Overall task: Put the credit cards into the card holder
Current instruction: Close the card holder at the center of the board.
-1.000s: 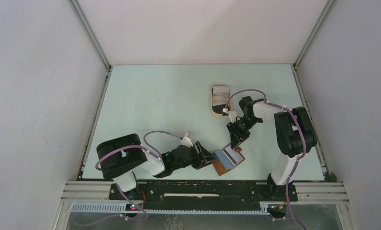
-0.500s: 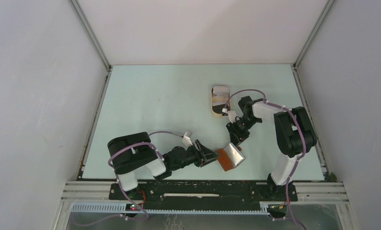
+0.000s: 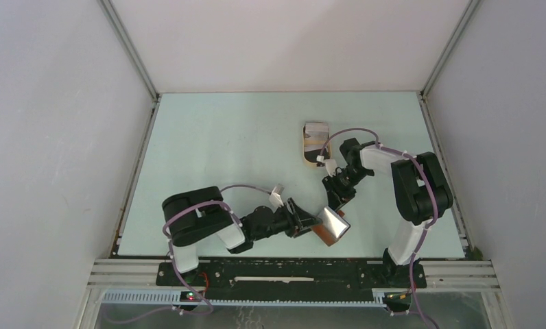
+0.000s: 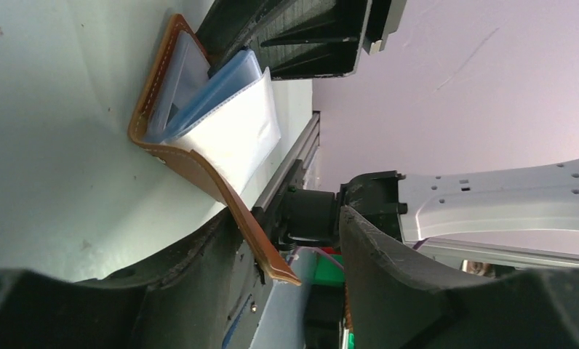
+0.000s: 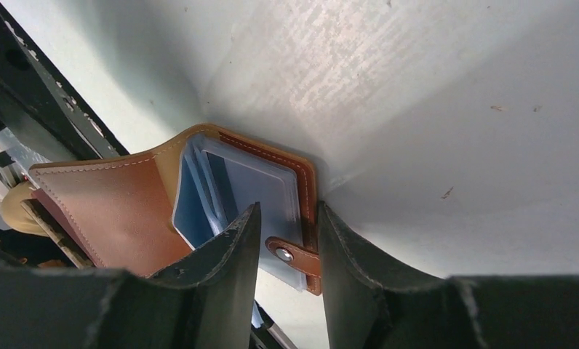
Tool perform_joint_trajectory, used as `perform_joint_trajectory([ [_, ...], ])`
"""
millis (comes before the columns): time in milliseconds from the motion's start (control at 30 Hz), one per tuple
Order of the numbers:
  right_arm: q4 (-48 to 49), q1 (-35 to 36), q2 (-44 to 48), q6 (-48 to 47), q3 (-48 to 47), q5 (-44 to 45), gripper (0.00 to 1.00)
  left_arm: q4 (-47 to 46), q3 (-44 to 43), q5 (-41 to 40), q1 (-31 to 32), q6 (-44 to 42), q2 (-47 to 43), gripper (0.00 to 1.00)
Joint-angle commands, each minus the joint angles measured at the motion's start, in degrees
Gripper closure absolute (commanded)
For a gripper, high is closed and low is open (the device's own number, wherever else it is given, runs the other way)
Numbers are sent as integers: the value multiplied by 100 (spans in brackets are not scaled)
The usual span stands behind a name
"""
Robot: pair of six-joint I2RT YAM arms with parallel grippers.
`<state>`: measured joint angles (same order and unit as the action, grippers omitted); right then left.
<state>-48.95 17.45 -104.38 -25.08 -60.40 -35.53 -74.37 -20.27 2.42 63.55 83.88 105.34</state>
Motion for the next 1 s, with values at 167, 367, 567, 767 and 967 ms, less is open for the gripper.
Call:
perform_joint_trajectory([
  [167, -104, 56, 40, 14, -97, -221, 53, 1805, -749, -23, -78, -919, -649, 41],
  [367, -167, 9, 250, -9, -95, -452, 48, 3275, -1155, -147, -182, -1448, -915, 46],
  [567, -172, -48, 391, -47, -98, -546, 44, 4621, -1567, -101, -308, -1972, -1043, 75],
  [767, -198, -75, 516, -206, -101, -623, 41, 4973, -1704, 251, -488, -2230, -1016, 97],
  [967, -192, -67, 741, -527, -96, -558, 35, 6387, -1913, 535, -761, -2968, -1462, 100],
])
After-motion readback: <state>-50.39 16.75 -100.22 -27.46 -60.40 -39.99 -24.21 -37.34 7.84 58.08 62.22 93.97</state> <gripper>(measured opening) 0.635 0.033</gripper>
